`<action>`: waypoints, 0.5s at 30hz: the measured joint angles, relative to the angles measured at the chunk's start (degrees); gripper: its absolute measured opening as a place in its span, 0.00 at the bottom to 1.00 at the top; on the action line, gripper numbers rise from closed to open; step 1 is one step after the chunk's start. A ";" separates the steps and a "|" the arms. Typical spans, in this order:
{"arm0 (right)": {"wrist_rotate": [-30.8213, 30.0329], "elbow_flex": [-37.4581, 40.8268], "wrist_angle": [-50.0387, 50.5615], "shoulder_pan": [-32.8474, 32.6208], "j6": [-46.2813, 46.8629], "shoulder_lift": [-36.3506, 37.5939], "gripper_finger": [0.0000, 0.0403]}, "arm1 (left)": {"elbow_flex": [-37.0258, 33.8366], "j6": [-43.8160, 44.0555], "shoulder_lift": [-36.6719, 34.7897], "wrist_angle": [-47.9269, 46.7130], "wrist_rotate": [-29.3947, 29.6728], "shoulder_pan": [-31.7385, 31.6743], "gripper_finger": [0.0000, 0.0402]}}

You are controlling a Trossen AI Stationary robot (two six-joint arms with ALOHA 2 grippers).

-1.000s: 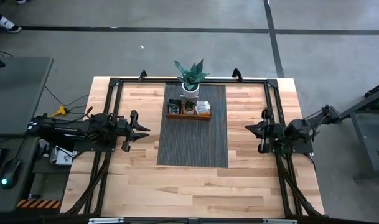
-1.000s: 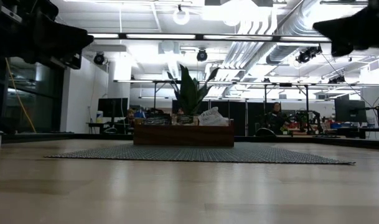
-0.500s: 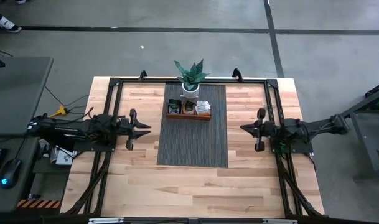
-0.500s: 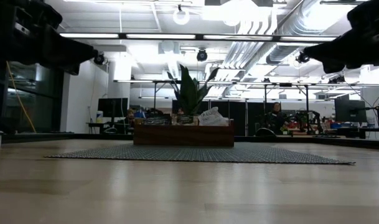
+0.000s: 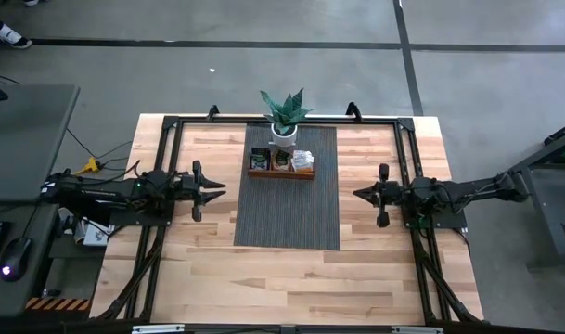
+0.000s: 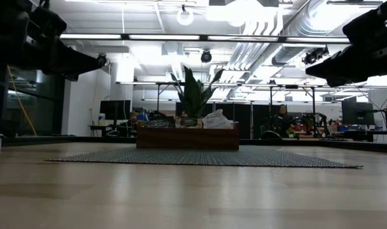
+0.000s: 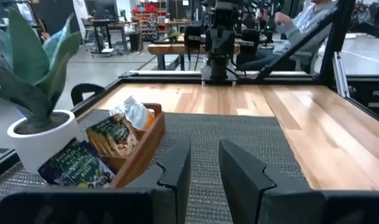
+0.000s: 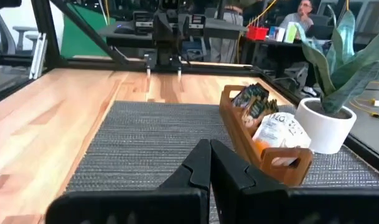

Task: Pick & Place Tea
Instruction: Return to Home Position

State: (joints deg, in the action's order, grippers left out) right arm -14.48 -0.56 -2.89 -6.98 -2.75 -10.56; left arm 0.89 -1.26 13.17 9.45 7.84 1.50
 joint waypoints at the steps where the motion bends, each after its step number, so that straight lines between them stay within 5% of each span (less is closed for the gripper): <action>1: -0.03 0.00 -0.04 0.00 -0.02 -0.13 0.00 | 0.00 0.00 0.00 -0.39 -0.10 0.00 0.20; 15: -0.11 0.00 -0.99 0.00 -0.65 -0.31 0.02 | 0.00 0.04 0.00 -3.87 -0.11 0.00 0.20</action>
State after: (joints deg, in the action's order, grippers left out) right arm -14.59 -0.56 -3.89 -6.98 -3.40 -10.87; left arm 0.89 -1.21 13.17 5.58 7.73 1.50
